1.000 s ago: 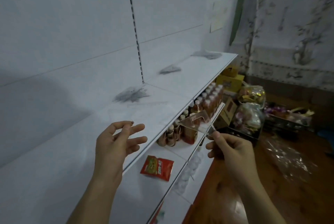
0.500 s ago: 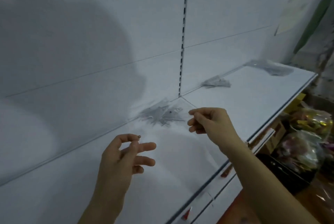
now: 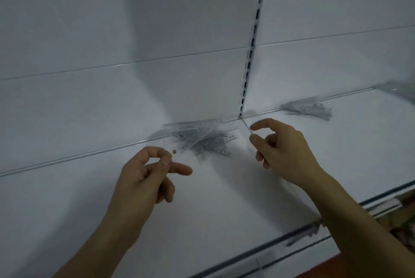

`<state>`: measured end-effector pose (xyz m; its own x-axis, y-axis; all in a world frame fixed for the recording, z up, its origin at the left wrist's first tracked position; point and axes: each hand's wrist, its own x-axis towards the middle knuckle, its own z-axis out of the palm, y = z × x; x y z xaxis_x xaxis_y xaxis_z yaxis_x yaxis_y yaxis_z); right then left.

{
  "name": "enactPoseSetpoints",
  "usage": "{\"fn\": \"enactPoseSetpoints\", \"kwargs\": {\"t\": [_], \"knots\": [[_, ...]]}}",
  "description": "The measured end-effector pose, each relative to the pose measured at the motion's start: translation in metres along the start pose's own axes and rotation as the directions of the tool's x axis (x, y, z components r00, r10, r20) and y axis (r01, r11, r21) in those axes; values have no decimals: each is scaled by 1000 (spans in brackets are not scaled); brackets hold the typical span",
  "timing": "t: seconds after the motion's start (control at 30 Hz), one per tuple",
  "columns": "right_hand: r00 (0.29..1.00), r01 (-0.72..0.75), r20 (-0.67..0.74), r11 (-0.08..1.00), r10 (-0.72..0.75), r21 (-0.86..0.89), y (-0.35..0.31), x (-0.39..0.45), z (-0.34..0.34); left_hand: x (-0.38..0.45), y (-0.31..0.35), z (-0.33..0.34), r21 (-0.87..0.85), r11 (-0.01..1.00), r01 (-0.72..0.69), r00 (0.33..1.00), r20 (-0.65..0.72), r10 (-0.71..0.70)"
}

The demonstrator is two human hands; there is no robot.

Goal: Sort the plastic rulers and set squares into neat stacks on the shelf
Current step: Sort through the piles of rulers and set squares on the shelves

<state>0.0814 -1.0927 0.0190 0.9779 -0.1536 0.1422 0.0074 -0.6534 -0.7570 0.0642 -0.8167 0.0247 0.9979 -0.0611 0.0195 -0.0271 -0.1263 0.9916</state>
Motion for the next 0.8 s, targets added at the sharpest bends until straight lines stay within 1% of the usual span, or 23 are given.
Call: {"fn": "enactPoseSetpoints", "kwargs": {"t": [0.07, 0.17, 0.23, 0.27, 0.37, 0.47, 0.57, 0.7, 0.73, 0.8], "knots": [[1000, 29, -3, 996, -29, -84, 33, 0, -35, 8, 4, 37, -35, 999, 12, 999, -49, -14], [998, -21, -55, 992, 14, -127, 93, 12, -90, 28, 10, 106, -107, 994, -2, 991, -135, -12], [997, -39, -78, 989, 28, -146, 126, 21, -118, 42, 15, 158, -139, 990, 5, 990, -141, -24], [996, -40, -86, 993, 30, -115, 137, 25, -127, 49, 18, 184, -154, 988, 19, 991, -131, -39], [998, -25, -61, 995, 31, 97, 153, 30, -141, 73, 23, 255, -151, 986, 66, 992, -93, -80], [1000, -1, -24, 981, 6, 193, 159, 27, -142, 96, 23, 304, -94, 990, 108, 990, -84, -116], [999, 48, -25, 978, -44, 202, 165, 26, -143, 115, 18, 325, 2, 997, 83, 991, -102, -83], [998, 69, -6, 972, -70, 223, 169, 25, -146, 123, 14, 321, 121, 992, 45, 987, -158, -26], [997, 76, 0, 971, -78, 228, 169, 24, -146, 122, 14, 316, 168, 986, 23, 985, -174, 7], [996, 85, 13, 971, -90, 223, 169, 23, -147, 115, 17, 300, 335, 941, -56, 980, -162, 116]]}}
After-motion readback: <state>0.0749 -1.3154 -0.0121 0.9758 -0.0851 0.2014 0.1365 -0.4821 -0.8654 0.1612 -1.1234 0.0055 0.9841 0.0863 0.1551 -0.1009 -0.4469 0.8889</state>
